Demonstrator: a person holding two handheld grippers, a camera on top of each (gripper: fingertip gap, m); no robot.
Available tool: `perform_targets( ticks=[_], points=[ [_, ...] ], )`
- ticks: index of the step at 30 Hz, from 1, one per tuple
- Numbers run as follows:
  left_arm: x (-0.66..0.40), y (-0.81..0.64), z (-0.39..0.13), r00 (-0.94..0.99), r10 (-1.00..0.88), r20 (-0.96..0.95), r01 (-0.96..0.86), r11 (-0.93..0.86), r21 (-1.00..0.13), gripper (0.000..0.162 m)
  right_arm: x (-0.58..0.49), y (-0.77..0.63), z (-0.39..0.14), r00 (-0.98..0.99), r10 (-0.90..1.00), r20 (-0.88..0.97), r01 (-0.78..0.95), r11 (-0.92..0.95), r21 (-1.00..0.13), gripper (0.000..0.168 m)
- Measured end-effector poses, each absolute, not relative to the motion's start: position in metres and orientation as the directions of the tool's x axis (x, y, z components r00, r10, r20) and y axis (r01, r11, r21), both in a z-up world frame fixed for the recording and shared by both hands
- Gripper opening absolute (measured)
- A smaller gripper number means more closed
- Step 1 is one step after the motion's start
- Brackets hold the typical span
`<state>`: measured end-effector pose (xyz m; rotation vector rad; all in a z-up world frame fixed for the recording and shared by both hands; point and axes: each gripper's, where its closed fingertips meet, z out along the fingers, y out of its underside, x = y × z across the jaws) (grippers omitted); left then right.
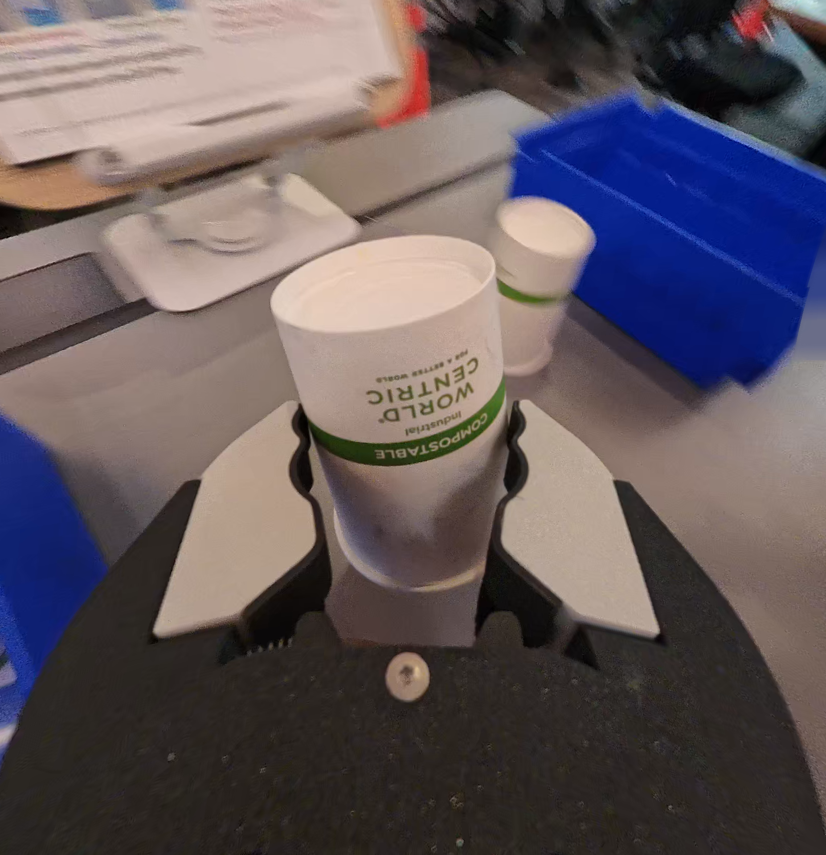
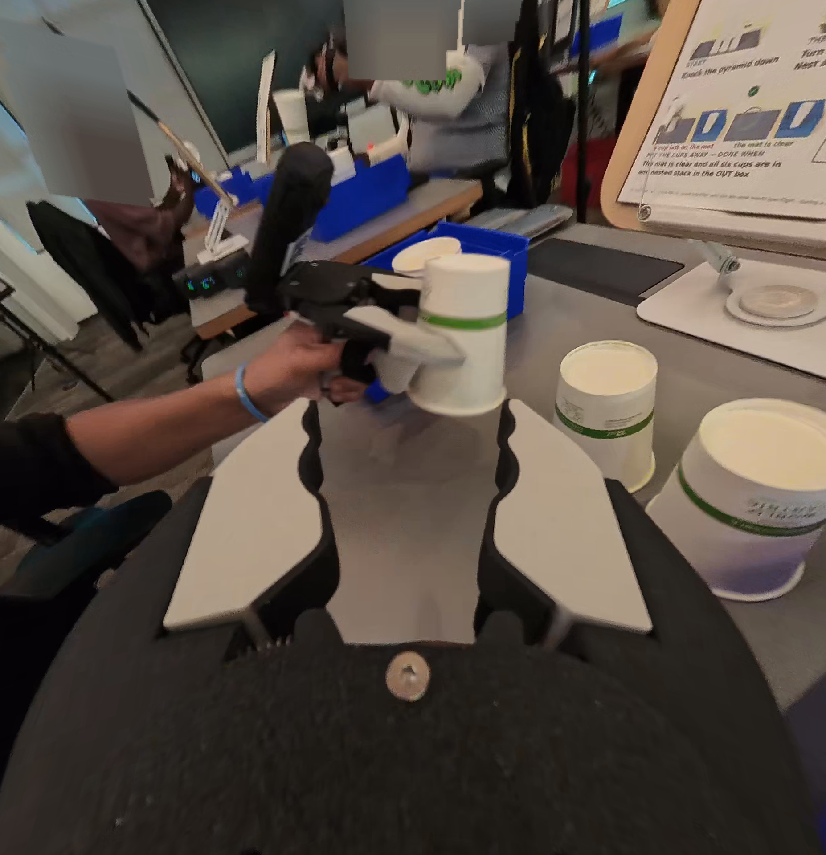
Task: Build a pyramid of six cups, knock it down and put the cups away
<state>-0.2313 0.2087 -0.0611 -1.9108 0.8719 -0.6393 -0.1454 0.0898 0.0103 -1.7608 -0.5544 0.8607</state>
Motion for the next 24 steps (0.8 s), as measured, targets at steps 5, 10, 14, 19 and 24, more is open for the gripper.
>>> perform_targets(
  ticks=[5, 10, 14, 19, 24],
  points=[
    [-0.240, 0.269, -0.084, 0.831, -0.553, 0.062, -0.185, -0.380, -0.906, 0.081, -0.163, 0.047, -0.055, 0.669, 0.681, -0.297, -0.087, -0.326, -0.941, 0.071],
    [-0.228, 0.292, -0.124, 0.861, -0.509, 0.004, -0.246, -0.424, -0.872, 0.081, -0.159, 0.026, -0.077, 0.632, 0.658, -0.409, -0.174, -0.394, -0.903, 0.065],
    [-0.233, 0.291, -0.139, 0.866, -0.494, -0.080, -0.316, -0.415, -0.853, 0.081, -0.153, 0.027, -0.080, 0.647, 0.655, -0.389, -0.143, -0.398, -0.906, 0.064],
    [-0.236, 0.278, -0.146, 0.844, -0.526, -0.107, -0.362, -0.410, -0.837, 0.081, -0.152, 0.027, -0.083, 0.631, 0.656, -0.413, -0.146, -0.423, -0.894, 0.065],
    [-0.238, 0.272, -0.146, 0.842, -0.527, -0.112, -0.366, -0.407, -0.837, 0.082, -0.157, 0.026, -0.088, 0.611, 0.662, -0.435, -0.137, -0.452, -0.881, 0.066]
  ],
)
